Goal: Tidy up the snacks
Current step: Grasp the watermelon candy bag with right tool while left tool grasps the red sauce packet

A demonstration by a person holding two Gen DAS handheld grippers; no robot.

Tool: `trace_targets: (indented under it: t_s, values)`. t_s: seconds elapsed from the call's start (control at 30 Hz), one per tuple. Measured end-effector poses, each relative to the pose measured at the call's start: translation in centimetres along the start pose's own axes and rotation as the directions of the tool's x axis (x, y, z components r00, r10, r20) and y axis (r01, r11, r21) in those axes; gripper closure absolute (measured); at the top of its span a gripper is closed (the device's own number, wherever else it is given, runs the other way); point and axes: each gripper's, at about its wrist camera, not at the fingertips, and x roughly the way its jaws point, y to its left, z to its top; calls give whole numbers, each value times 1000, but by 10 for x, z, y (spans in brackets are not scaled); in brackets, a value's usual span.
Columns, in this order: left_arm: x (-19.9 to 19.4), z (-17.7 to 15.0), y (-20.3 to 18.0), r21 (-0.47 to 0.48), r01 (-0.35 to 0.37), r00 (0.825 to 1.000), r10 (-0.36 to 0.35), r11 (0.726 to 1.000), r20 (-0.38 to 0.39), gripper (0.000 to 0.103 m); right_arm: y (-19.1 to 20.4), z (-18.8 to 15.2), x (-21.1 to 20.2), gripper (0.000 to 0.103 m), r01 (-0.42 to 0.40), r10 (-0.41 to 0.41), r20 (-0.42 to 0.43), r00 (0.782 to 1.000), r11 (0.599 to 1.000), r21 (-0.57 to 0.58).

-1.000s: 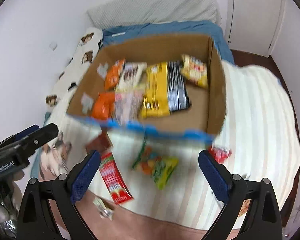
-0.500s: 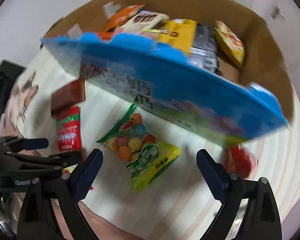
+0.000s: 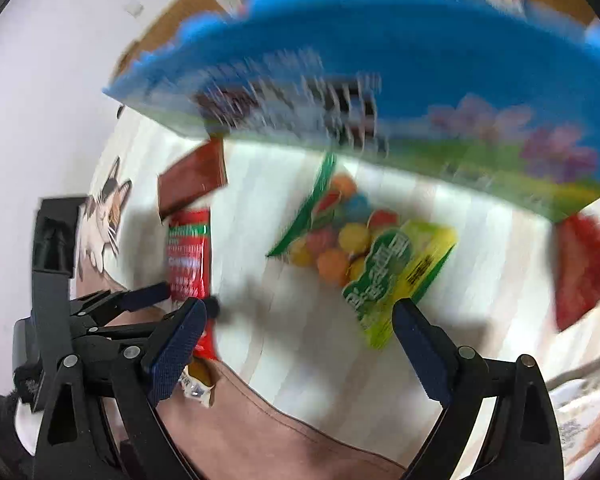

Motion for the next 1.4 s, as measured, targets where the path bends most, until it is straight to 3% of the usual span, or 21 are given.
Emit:
trace_targets:
  t_s: [0.07, 0.2, 0.33, 0.43, 0.53, 0.6, 0.63, 0.7, 0.83, 0.87, 0.9, 0.93, 0.97, 1.03, 1.13, 1.27, 1.4]
  values:
    - [0, -2, 4, 3, -4, 1000, 4, 1000, 4, 36, 8, 4, -6, 7, 125, -121, 42, 992, 987, -103]
    - [-3, 0, 10, 6, -5, 1000, 5, 1000, 7, 36, 15, 20, 7, 7, 243, -228, 90, 970, 941, -235]
    - [-5, -4, 10, 5, -6, 1000, 6, 1000, 11, 36, 9, 27, 20, 6, 164, -151, 82, 985, 967, -195]
    - [0, -5, 8, 2, 0, 1000, 0, 1000, 13, 36, 8, 19, 18, 6, 14, -9, 42, 999, 993, -114]
    - [-2, -8, 12, -15, 19, 1000, -18, 1000, 12, 36, 19, 10, 9, 6, -111, 111, 1, 994, 992, -55]
    - [-2, -9, 16, -24, 24, 1000, -24, 999, 14, 36, 32, 9, 1, 6, -73, 75, 14, 997, 992, -106]
    - [-1, -9, 16, -26, 26, 1000, -25, 999, 16, 36, 40, 11, 0, 6, 11, -7, 29, 1000, 988, -156]
    - [-1, -9, 14, -29, 29, 999, -28, 999, 20, 36, 53, 18, 10, 6, 91, -88, 25, 996, 976, -196]
    - [0, -12, 18, -34, 32, 999, -32, 999, 23, 36, 56, 23, 42, 7, 151, -157, -46, 987, 982, -111]
    - [1, -12, 19, -36, 34, 999, -33, 999, 21, 36, 57, 23, 54, 10, 175, -182, -63, 981, 979, -103]
    - [1, -12, 20, -34, 34, 999, -33, 999, 18, 36, 56, 21, 63, 27, 220, -228, -87, 970, 971, -96]
    - [1, -10, 20, -32, 33, 999, -33, 999, 17, 36, 54, 17, 68, 35, 242, -249, -104, 963, 967, -80]
    - [1, -11, 21, -25, 32, 999, -32, 999, 17, 36, 52, 14, 68, 37, 262, -267, -95, 959, 963, -62]
    - [-2, -12, 20, -3, 18, 999, -18, 1000, 26, 36, 47, 5, 63, 44, 271, -272, -92, 958, 962, -26]
    - [-9, -13, 18, 22, 29, 999, -30, 999, 27, 36, 38, -11, 55, 45, 250, -245, -121, 962, 968, 24]
    - [-12, -13, 32, 5, 97, 995, -97, 995, -1, 36, 24, -39, 45, 44, 195, -175, -153, 973, 973, 124]
    - [-9, -5, 44, -9, 122, 992, -123, 992, -13, 36, 17, -50, 47, 38, 147, -114, -158, 981, 965, 217]
